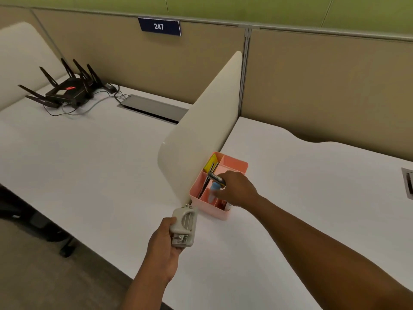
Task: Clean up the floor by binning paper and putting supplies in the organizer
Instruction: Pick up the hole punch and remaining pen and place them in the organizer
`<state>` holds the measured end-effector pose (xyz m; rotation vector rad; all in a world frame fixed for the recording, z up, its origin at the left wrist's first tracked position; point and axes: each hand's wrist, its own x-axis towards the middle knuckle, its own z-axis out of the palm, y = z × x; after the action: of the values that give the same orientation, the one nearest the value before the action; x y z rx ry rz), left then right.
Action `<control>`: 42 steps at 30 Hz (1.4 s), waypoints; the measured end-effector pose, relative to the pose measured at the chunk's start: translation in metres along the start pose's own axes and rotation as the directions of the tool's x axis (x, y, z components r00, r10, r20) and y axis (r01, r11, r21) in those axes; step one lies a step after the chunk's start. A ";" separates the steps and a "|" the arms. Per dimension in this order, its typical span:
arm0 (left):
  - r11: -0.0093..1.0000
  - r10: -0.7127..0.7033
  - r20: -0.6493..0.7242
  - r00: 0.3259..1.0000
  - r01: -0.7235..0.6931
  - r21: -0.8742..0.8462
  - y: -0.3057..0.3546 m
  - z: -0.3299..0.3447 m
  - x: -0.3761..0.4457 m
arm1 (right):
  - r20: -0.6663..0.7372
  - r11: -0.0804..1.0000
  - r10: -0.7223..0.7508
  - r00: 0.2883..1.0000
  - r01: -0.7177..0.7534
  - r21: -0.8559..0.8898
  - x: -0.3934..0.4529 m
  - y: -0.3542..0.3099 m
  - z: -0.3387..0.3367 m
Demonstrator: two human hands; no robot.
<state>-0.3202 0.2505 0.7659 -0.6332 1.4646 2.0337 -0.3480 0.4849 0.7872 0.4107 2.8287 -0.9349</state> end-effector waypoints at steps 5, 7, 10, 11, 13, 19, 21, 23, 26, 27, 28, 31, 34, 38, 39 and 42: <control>1.000 -0.008 -0.001 1.000 0.008 -0.002 0.000 -0.013 0.002 | 0.109 0.992 -0.002 0.994 0.016 -0.128 0.020 -0.015 0.010; 1.000 -0.013 -0.003 1.000 0.013 -0.008 0.002 -0.015 0.003 | 0.100 0.989 0.001 0.995 0.014 -0.146 0.026 -0.017 0.007; 1.000 -0.010 -0.001 1.000 0.010 -0.020 0.004 -0.017 0.005 | 0.072 0.989 0.014 0.997 -0.003 -0.151 0.032 -0.011 0.007; 1.000 -0.009 0.004 1.000 0.009 -0.023 0.005 -0.017 0.005 | 0.072 0.986 0.020 0.997 -0.007 -0.166 0.033 -0.009 0.007; 1.000 -0.008 0.017 1.000 0.009 -0.023 0.006 -0.016 0.005 | 0.103 0.980 0.029 0.994 -0.008 -0.199 0.034 -0.004 0.009; 1.000 -0.005 0.043 0.999 0.006 -0.015 0.008 -0.011 0.005 | 0.014 0.992 0.121 0.993 -0.121 0.014 0.034 0.007 0.003; 1.000 -0.008 0.046 0.999 0.008 -0.014 0.007 -0.010 0.005 | -0.005 0.903 0.263 0.965 -0.244 0.354 0.036 0.014 -0.008; 1.000 -0.013 0.041 0.999 0.014 -0.018 0.007 -0.009 0.006 | 0.114 0.587 0.428 0.897 -0.371 0.719 0.037 0.025 -0.023; 1.000 -0.021 0.031 0.999 0.021 -0.020 0.005 -0.007 0.004 | 0.222 0.194 0.518 0.826 -0.367 0.910 0.041 0.047 -0.045; 1.000 -0.024 0.029 0.999 0.024 -0.019 0.004 -0.008 0.004 | 0.222 0.153 0.533 0.816 -0.351 0.924 0.044 0.054 -0.050; 0.999 -0.028 0.026 0.999 0.028 -0.019 0.003 -0.008 0.003 | 0.212 0.140 0.545 0.812 -0.337 0.931 0.048 0.059 -0.053; 0.999 -0.049 0.013 0.999 0.049 -0.011 -0.001 -0.009 0.002 | 0.154 0.144 0.558 0.815 -0.278 0.950 0.064 0.065 -0.057; 0.998 -0.057 0.005 0.998 0.057 -0.008 -0.005 -0.012 0.001 | 0.047 0.180 0.537 0.842 -0.169 0.969 0.080 0.066 -0.056; 0.998 -0.056 -0.001 0.998 0.056 0.000 -0.008 -0.013 -0.001 | -0.125 0.306 0.468 0.875 -0.027 0.952 0.097 0.069 -0.044; 0.999 -0.052 -0.002 0.999 0.052 0.002 -0.008 -0.013 -0.002 | -0.158 0.353 0.447 0.880 -0.011 0.936 0.099 0.071 -0.039; 0.999 -0.043 -0.004 0.999 0.043 0.010 -0.006 -0.013 -0.004 | -0.210 0.464 0.392 0.896 0.005 0.886 0.102 0.081 -0.022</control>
<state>-0.3122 0.2388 0.7604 -0.6591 1.4501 1.9926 -0.4224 0.5825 0.7371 1.1144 2.1849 -2.4483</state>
